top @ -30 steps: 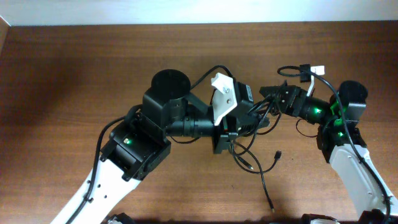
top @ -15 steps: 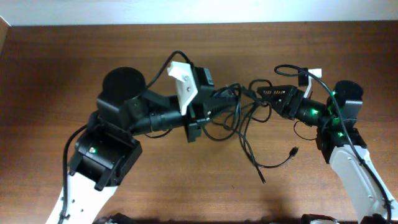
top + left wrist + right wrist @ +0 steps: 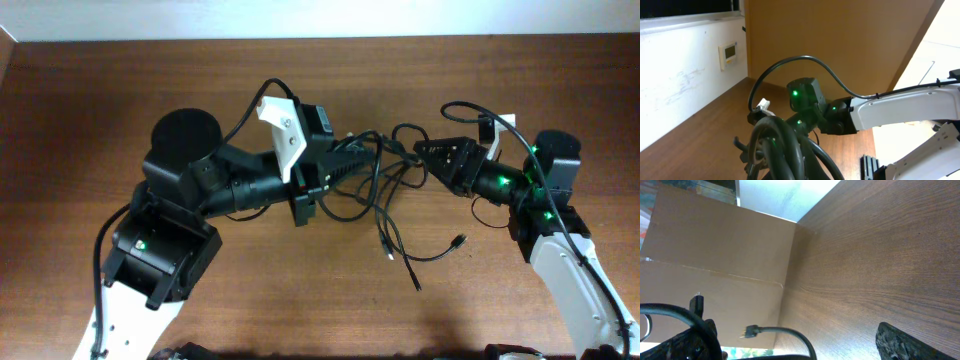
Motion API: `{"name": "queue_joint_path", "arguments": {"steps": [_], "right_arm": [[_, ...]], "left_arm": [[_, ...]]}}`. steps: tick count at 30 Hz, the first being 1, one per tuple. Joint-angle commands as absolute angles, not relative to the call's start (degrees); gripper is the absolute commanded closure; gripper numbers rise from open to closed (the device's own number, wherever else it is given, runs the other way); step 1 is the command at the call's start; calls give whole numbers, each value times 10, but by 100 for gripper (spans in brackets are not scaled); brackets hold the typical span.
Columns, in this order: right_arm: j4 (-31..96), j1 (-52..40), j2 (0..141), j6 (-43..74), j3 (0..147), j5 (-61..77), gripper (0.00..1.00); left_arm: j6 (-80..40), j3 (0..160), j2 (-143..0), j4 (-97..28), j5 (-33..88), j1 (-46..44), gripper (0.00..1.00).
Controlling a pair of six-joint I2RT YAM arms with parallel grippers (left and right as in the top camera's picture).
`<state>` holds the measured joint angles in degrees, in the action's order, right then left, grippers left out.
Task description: Untangle cables
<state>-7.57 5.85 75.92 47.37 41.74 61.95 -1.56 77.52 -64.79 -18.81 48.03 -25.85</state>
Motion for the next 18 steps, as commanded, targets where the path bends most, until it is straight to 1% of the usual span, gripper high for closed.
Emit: {"name": "queue_joint_path", "arguments": {"steps": [1,6,13,16,18], "right_arm": [[-73,68,773,467,409,549,1],[-137,68,773,468,409,582,1],[-281,68,773,474,409,663,1],[-383,68,773,474,409,714,1],[-425,68,772,490,409,727,1]], "left_arm": [[-6,794,-604,-171,504,-252,100],[-6,794,-612,-195,504,-252,100],[-3,794,-634,-204,540,-252,100],[36,794,-645,-226,560,-252,100],[67,794,-651,-247,562,-252,100]]}}
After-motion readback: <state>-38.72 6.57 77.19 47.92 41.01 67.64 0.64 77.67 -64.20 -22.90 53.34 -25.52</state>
